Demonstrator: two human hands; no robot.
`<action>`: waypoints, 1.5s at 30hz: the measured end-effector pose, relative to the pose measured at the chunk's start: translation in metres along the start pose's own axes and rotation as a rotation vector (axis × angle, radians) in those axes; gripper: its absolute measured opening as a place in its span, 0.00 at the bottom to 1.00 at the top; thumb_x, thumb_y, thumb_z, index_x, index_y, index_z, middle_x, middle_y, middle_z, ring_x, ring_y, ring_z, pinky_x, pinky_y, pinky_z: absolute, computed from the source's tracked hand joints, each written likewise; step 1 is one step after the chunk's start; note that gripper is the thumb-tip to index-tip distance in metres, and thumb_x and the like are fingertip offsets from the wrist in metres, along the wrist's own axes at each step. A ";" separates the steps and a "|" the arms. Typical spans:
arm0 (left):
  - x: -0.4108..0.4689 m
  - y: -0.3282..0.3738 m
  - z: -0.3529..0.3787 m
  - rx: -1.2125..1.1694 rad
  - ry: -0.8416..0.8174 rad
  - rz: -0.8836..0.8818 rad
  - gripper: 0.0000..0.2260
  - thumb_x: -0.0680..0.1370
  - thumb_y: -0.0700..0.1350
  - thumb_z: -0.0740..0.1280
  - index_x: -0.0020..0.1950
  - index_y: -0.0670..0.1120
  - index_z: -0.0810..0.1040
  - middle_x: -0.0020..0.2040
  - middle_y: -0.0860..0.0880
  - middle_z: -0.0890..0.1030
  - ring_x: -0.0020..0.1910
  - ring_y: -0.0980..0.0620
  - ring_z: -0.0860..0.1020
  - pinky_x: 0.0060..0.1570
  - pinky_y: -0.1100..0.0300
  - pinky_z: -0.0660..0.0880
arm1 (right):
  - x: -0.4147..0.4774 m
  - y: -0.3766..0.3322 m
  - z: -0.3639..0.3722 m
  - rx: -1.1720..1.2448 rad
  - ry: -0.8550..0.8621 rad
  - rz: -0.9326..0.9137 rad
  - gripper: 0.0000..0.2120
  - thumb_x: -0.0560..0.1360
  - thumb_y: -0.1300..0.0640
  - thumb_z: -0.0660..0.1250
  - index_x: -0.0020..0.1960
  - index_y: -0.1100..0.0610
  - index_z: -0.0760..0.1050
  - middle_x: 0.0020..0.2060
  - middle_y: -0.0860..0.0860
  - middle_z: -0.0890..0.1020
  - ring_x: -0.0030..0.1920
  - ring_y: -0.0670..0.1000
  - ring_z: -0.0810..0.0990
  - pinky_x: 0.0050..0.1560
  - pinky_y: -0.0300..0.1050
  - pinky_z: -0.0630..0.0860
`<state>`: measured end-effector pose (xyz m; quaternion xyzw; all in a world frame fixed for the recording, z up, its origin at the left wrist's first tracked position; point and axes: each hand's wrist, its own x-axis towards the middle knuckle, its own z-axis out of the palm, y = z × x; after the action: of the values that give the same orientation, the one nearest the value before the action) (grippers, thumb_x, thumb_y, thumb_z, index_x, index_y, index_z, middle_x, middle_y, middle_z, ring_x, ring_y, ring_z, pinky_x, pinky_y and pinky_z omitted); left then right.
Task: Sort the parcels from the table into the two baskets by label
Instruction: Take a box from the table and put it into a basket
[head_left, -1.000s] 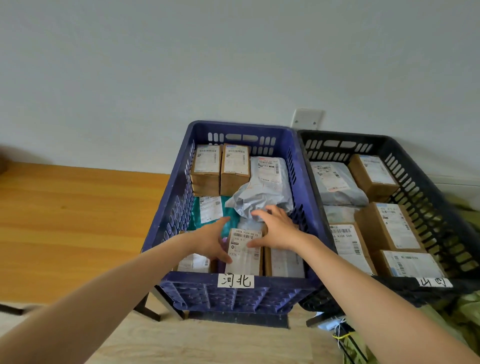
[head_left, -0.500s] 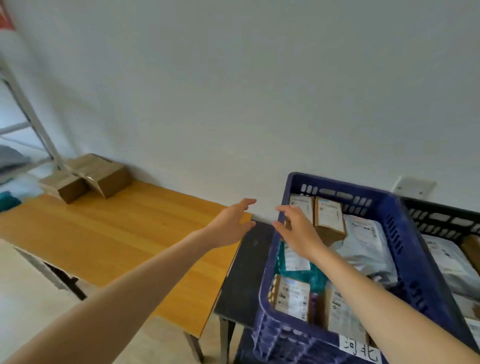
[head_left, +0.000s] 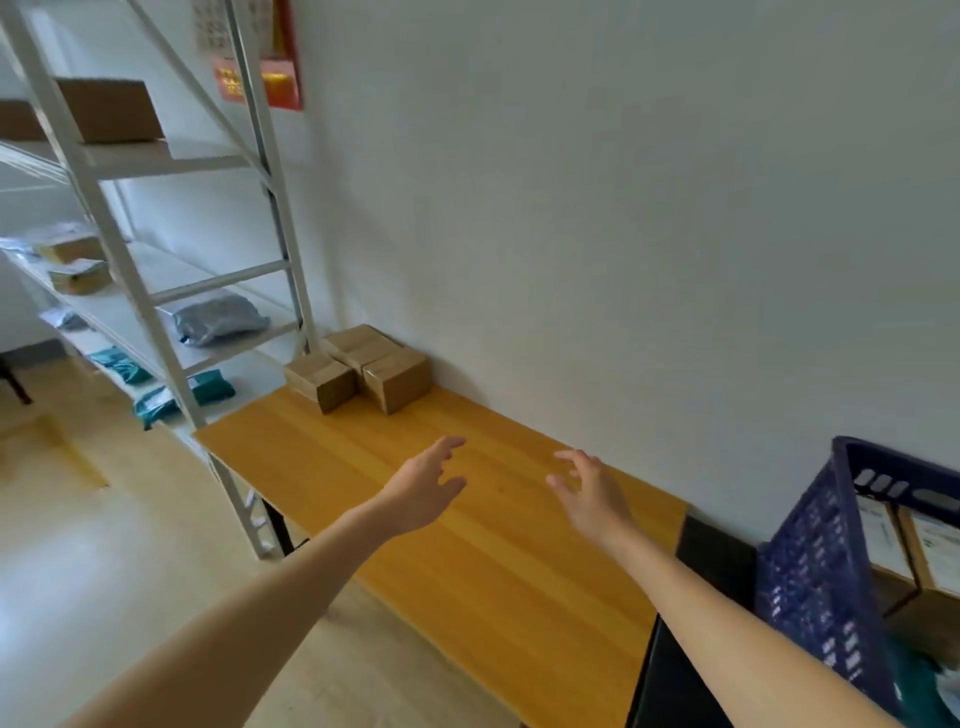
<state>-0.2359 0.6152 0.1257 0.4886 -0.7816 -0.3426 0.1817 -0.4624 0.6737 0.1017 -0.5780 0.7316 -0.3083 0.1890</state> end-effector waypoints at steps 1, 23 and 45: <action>0.000 -0.014 -0.009 -0.015 0.012 -0.027 0.24 0.82 0.46 0.62 0.76 0.53 0.59 0.73 0.47 0.66 0.71 0.48 0.67 0.54 0.60 0.71 | 0.008 -0.007 0.013 0.009 -0.004 -0.003 0.17 0.79 0.53 0.64 0.67 0.55 0.71 0.65 0.54 0.73 0.65 0.53 0.73 0.61 0.44 0.70; 0.142 -0.253 -0.164 -0.032 0.118 -0.433 0.24 0.80 0.42 0.64 0.75 0.48 0.62 0.70 0.42 0.70 0.62 0.45 0.76 0.59 0.54 0.76 | 0.239 -0.096 0.253 0.221 -0.274 0.068 0.15 0.81 0.54 0.61 0.67 0.56 0.70 0.65 0.54 0.74 0.63 0.52 0.74 0.56 0.44 0.73; 0.344 -0.452 -0.257 -0.371 0.110 -0.645 0.23 0.80 0.50 0.66 0.73 0.51 0.66 0.70 0.46 0.71 0.65 0.46 0.73 0.60 0.52 0.74 | 0.385 -0.170 0.411 0.311 -0.354 0.362 0.16 0.81 0.56 0.61 0.68 0.56 0.70 0.65 0.53 0.74 0.63 0.51 0.74 0.57 0.43 0.73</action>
<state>0.0550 0.0881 -0.0346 0.6861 -0.5011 -0.4914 0.1916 -0.1787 0.1836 -0.0579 -0.4469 0.7225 -0.2721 0.4519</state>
